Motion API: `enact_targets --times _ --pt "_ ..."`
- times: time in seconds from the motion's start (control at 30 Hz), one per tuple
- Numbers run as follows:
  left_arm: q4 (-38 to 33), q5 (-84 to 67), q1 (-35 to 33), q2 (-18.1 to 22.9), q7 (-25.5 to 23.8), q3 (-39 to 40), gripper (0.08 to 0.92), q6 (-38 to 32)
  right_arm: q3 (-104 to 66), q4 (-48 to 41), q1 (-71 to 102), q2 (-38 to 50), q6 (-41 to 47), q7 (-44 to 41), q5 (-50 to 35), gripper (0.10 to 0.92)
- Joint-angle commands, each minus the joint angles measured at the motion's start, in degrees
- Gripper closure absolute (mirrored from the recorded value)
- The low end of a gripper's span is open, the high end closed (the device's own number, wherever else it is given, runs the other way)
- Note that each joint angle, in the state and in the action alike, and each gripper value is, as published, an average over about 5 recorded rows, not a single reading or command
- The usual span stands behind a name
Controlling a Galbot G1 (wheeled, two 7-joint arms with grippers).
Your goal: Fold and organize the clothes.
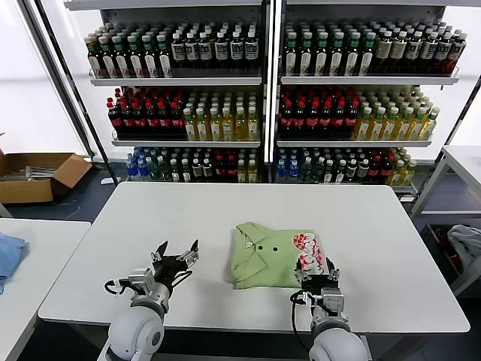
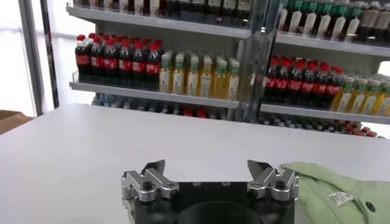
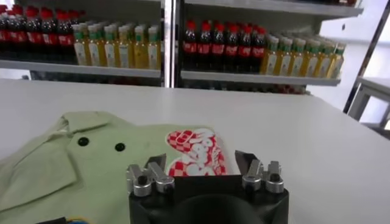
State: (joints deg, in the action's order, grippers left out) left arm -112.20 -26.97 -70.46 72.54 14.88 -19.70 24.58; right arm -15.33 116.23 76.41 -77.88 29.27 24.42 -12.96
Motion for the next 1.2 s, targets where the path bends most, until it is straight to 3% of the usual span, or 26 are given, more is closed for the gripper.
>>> enact_targets --times 0.03,0.83,1.03,1.2 --pt "-0.6 0.2 -1.2 0.3 0.0 -0.2 0.177 0.0 0.9 1.3 2.4 -2.2 2.4 3.7 -7.2 0.234" --pt "-0.4 0.0 -2.0 0.5 -0.2 -0.1 0.177 -0.1 -1.0 2.2 2.2 -0.1 3.1 2.7 -13.3 0.203" --pt "-0.5 0.0 -2.8 0.3 -0.4 -0.5 0.177 -0.1 -2.2 9.5 -1.1 0.9 1.5 0.3 -8.8 0.203" --pt "-1.0 0.1 -3.6 0.4 -0.4 -0.7 0.177 -0.2 -0.3 5.2 -8.5 0.8 -3.5 -2.2 -4.5 0.203"
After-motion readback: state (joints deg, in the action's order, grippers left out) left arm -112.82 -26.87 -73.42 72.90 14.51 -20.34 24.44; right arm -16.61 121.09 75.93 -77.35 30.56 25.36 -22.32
